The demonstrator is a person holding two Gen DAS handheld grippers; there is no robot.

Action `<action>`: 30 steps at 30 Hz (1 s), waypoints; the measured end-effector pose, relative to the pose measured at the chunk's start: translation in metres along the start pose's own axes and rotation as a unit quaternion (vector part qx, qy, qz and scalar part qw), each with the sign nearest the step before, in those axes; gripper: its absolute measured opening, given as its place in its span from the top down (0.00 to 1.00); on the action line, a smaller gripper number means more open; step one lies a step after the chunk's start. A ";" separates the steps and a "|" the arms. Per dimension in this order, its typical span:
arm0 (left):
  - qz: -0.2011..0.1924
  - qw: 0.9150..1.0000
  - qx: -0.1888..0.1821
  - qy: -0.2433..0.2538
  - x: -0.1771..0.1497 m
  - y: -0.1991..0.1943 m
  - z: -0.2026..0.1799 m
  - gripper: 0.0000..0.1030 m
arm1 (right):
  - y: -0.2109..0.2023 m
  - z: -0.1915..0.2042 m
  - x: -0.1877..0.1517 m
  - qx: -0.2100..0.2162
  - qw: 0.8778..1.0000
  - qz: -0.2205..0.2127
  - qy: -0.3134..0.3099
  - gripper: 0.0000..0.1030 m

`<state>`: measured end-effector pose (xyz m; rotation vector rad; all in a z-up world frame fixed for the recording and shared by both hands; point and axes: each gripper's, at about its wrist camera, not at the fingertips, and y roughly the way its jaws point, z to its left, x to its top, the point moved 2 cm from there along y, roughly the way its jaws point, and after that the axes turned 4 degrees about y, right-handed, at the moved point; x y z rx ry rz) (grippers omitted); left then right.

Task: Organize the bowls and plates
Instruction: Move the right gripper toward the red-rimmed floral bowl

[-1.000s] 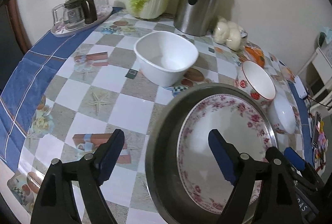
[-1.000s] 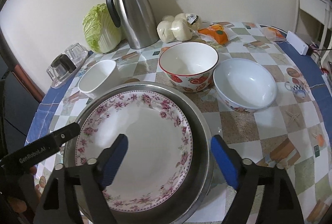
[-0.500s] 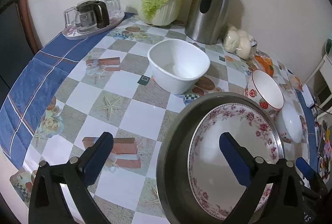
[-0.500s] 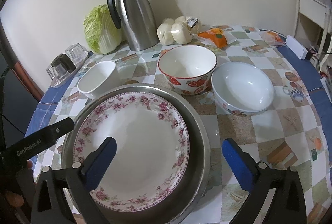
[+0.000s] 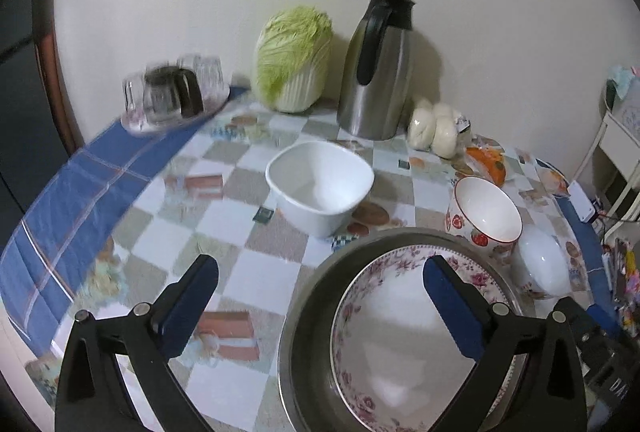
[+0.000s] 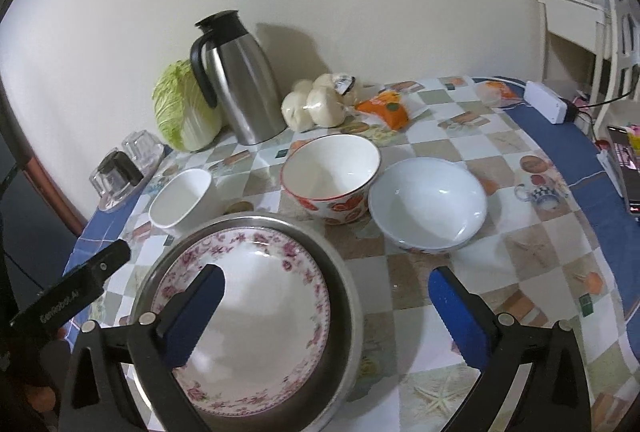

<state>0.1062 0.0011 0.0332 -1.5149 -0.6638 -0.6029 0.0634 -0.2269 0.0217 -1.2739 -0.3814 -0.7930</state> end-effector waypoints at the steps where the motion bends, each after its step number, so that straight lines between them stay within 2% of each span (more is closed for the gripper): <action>1: 0.003 1.000 -0.005 0.001 0.001 0.000 -0.002 0.01 | 0.000 -0.002 0.002 0.002 1.000 0.002 0.005 0.00; 6: 0.035 0.999 -0.040 0.000 0.002 0.008 -0.011 0.01 | -0.001 -0.006 0.011 0.020 1.000 0.010 0.019 0.00; 13: 0.033 0.998 -0.046 0.022 0.011 0.012 -0.023 0.01 | -0.006 0.003 0.027 0.020 1.000 -0.022 -0.001 0.00; 16: 0.035 0.998 -0.053 0.023 0.015 0.014 -0.026 0.01 | -0.007 0.000 0.031 0.024 0.999 -0.033 0.005 0.00; 19: 0.052 0.997 -0.047 0.030 0.017 0.021 -0.030 0.01 | -0.006 -0.009 0.033 0.022 0.999 -0.026 0.027 0.00; 23: 0.071 0.996 -0.053 0.014 0.022 0.028 -0.030 0.01 | -0.012 -0.024 0.037 0.022 0.998 -0.013 0.056 0.00; 27: 0.086 0.994 -0.069 -0.004 0.031 0.026 -0.034 0.01 | -0.026 -0.028 0.040 -0.005 0.999 0.001 0.047 0.00; 30: 0.092 0.992 -0.081 -0.013 0.039 0.022 -0.038 0.01 | -0.044 -0.029 0.044 -0.011 0.999 -0.005 0.047 0.00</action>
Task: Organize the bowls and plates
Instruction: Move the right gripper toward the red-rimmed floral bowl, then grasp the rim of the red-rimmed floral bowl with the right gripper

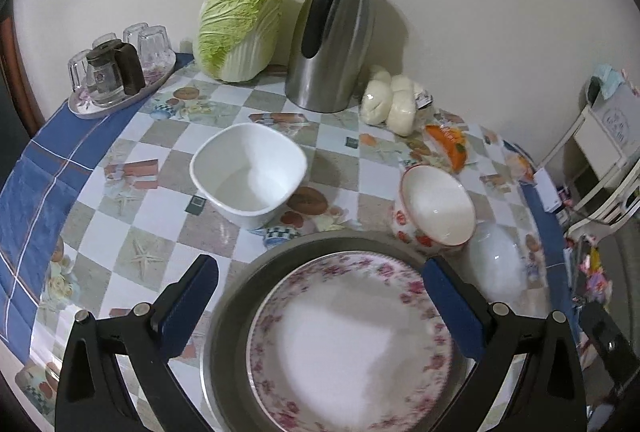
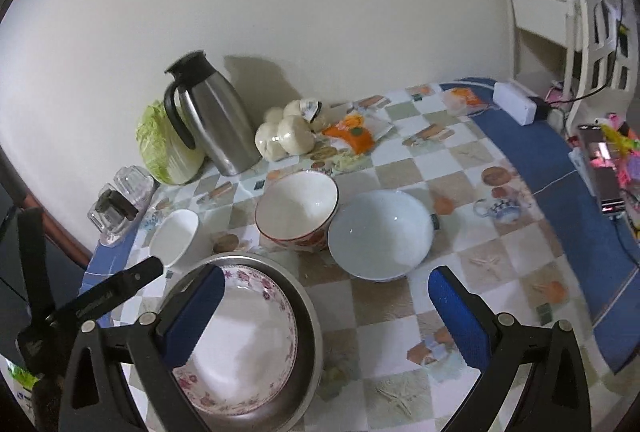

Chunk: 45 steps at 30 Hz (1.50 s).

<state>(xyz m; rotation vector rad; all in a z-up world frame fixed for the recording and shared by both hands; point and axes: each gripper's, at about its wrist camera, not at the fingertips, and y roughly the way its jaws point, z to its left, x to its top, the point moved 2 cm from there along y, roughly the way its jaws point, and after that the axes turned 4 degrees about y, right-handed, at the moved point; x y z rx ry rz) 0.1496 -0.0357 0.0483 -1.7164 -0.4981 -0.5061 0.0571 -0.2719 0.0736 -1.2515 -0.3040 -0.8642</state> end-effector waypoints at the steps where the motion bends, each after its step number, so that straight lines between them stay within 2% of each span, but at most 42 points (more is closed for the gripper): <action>1: 0.002 1.000 -0.003 0.001 0.002 -0.001 -0.003 0.01 | -0.007 0.000 0.003 -0.001 1.000 -0.003 0.000 0.00; 7: 0.021 1.000 -0.006 0.022 0.022 -0.004 -0.020 0.01 | -0.031 0.001 0.034 -0.007 1.000 -0.013 -0.007 0.00; 10: 0.032 0.999 -0.018 0.025 0.034 -0.004 -0.028 0.01 | -0.030 -0.002 0.054 -0.024 1.000 -0.001 -0.001 0.00; 14: 0.048 0.998 -0.028 0.030 0.050 0.003 -0.039 0.01 | -0.027 -0.004 0.075 -0.024 1.000 0.000 0.002 0.00; 18: 0.072 0.996 -0.040 0.020 0.059 0.021 -0.045 0.01 | -0.006 -0.005 0.090 -0.035 0.999 0.015 -0.005 0.00; 22: 0.099 0.994 -0.042 0.005 0.060 0.047 -0.043 0.01 | 0.030 -0.004 0.090 -0.029 0.998 0.050 -0.013 0.00; 25: 0.116 0.992 -0.052 -0.005 0.059 0.065 -0.045 0.02 | 0.060 -0.005 0.084 -0.041 0.996 0.074 -0.019 0.02; 27: 0.123 0.991 -0.056 -0.008 0.059 0.076 -0.046 0.03 | 0.077 -0.006 0.082 -0.043 0.995 0.084 -0.022 0.12; 30: 0.133 0.989 -0.056 -0.006 0.060 0.094 -0.049 0.12 | 0.104 -0.006 0.079 -0.039 0.994 0.098 -0.020 0.19; 31: 0.138 0.989 -0.057 -0.008 0.060 0.100 -0.049 0.16 | 0.112 -0.006 0.078 -0.037 0.994 0.103 -0.019 0.21; 34: 0.151 0.986 -0.071 -0.018 0.060 0.116 -0.049 0.30 | 0.136 -0.007 0.074 -0.034 0.992 0.120 -0.014 0.36; 35: 0.154 0.985 -0.076 -0.018 0.060 0.121 -0.050 0.34 | 0.143 -0.007 0.073 -0.034 0.992 0.125 -0.013 0.42; 37: 0.161 0.984 -0.080 -0.013 0.060 0.131 -0.053 0.40 | 0.157 -0.008 0.071 -0.035 0.990 0.134 -0.012 0.47; 39: 0.166 0.983 -0.083 -0.008 0.059 0.140 -0.056 0.47 | 0.169 -0.009 0.070 -0.030 0.990 0.139 -0.011 0.59; 41: 0.171 0.982 -0.084 -0.004 0.059 0.147 -0.057 0.60 | 0.179 -0.008 0.069 -0.027 0.989 0.144 -0.012 0.64; 45: 0.179 0.981 -0.081 0.012 0.056 0.162 -0.060 0.71 | 0.195 -0.005 0.068 -0.025 0.988 0.149 -0.024 0.76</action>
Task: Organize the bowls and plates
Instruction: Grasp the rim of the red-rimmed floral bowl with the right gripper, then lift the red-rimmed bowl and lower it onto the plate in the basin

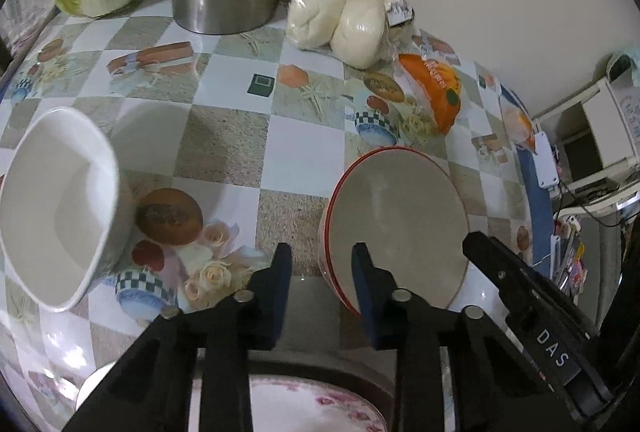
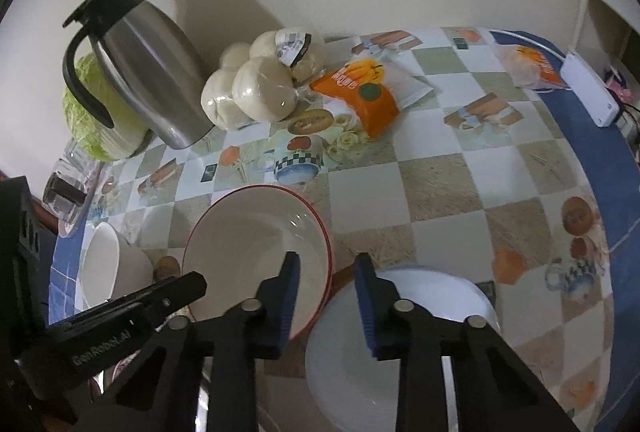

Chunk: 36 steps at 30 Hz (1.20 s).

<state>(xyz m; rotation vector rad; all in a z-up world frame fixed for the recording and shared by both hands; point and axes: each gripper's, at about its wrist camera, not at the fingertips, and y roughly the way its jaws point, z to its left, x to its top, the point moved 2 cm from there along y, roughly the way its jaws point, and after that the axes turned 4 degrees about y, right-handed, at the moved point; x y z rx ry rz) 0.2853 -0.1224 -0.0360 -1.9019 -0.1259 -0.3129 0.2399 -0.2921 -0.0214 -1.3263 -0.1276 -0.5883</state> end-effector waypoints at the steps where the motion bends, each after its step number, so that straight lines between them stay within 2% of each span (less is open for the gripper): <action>1: 0.002 1.000 0.003 0.004 0.001 0.003 0.000 0.73 | 0.002 0.000 0.000 -0.001 1.000 0.001 -0.002 0.78; 6: 0.011 1.000 0.013 0.012 0.003 0.016 0.000 0.74 | 0.021 0.003 0.003 -0.002 1.000 0.014 -0.008 0.86; 15: 0.020 0.999 0.009 0.024 0.003 0.035 -0.010 0.82 | 0.037 0.005 0.004 -0.004 1.000 0.025 -0.015 0.87; 20: 0.007 0.999 0.021 0.035 0.000 0.034 -0.014 0.82 | 0.037 0.008 0.001 -0.004 1.000 0.019 -0.021 0.87; 26: -0.015 0.999 0.019 0.032 -0.003 0.020 -0.013 0.82 | 0.023 0.012 0.000 0.004 1.000 0.004 -0.023 0.87; 36: -0.069 0.996 0.027 0.043 -0.014 -0.037 -0.023 0.82 | -0.024 0.022 -0.006 0.030 0.999 -0.017 -0.021 0.86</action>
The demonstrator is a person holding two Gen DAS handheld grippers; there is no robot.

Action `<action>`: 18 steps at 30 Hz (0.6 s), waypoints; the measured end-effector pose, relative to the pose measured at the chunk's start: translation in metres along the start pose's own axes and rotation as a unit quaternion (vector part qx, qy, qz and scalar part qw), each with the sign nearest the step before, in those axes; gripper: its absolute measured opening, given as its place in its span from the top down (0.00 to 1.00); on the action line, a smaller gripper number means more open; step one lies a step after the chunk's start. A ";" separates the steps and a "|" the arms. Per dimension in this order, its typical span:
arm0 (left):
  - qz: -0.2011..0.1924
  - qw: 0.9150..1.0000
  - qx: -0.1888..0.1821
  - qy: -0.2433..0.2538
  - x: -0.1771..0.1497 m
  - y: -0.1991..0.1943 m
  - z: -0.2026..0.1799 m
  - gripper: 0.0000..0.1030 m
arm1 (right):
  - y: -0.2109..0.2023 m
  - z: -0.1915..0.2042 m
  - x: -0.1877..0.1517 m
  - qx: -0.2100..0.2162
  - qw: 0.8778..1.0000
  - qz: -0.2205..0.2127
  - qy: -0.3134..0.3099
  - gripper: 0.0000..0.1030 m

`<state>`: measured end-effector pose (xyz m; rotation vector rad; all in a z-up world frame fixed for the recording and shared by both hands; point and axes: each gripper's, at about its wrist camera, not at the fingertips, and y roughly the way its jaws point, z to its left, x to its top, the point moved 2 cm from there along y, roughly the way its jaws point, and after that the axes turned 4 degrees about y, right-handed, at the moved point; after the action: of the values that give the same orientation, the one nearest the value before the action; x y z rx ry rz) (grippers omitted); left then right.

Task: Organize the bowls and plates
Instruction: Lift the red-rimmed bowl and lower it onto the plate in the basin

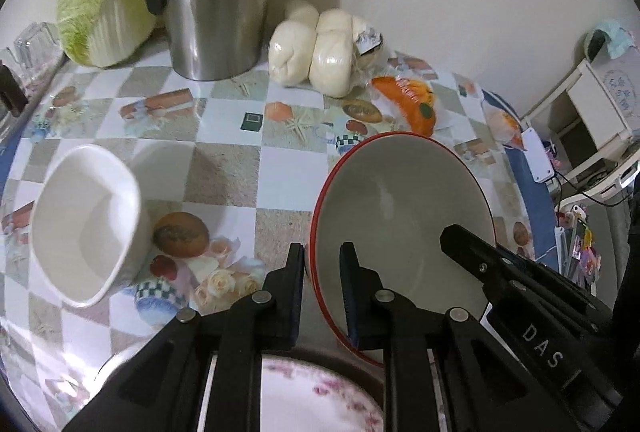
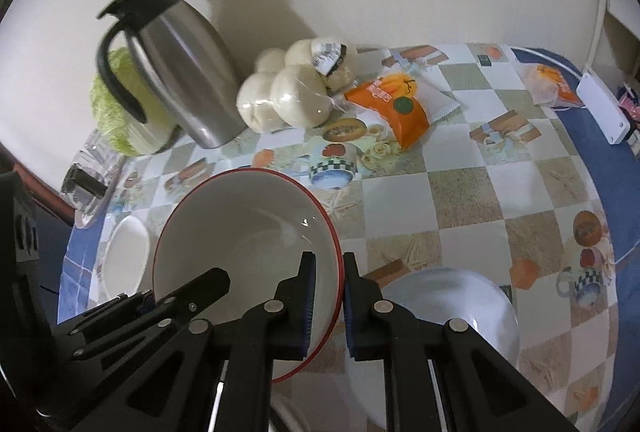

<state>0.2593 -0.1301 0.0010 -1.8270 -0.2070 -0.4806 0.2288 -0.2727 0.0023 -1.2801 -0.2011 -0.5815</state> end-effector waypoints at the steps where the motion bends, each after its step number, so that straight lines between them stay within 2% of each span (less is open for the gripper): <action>1: -0.004 1.000 0.000 -0.001 -0.002 -0.005 0.000 0.82 | -0.004 0.001 -0.002 0.000 1.000 -0.002 -0.001 0.87; 10: -0.033 0.999 0.006 -0.010 -0.032 -0.052 0.004 0.82 | -0.046 0.019 -0.035 0.015 1.000 -0.010 -0.015 0.87; 18: -0.046 0.999 0.017 -0.019 -0.063 -0.080 0.016 0.82 | -0.065 0.031 -0.069 0.037 0.999 -0.007 -0.010 0.86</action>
<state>0.1756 -0.0837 0.0404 -1.7998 -0.3247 -0.5045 0.1430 -0.2344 0.0349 -1.2142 -0.2463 -0.5697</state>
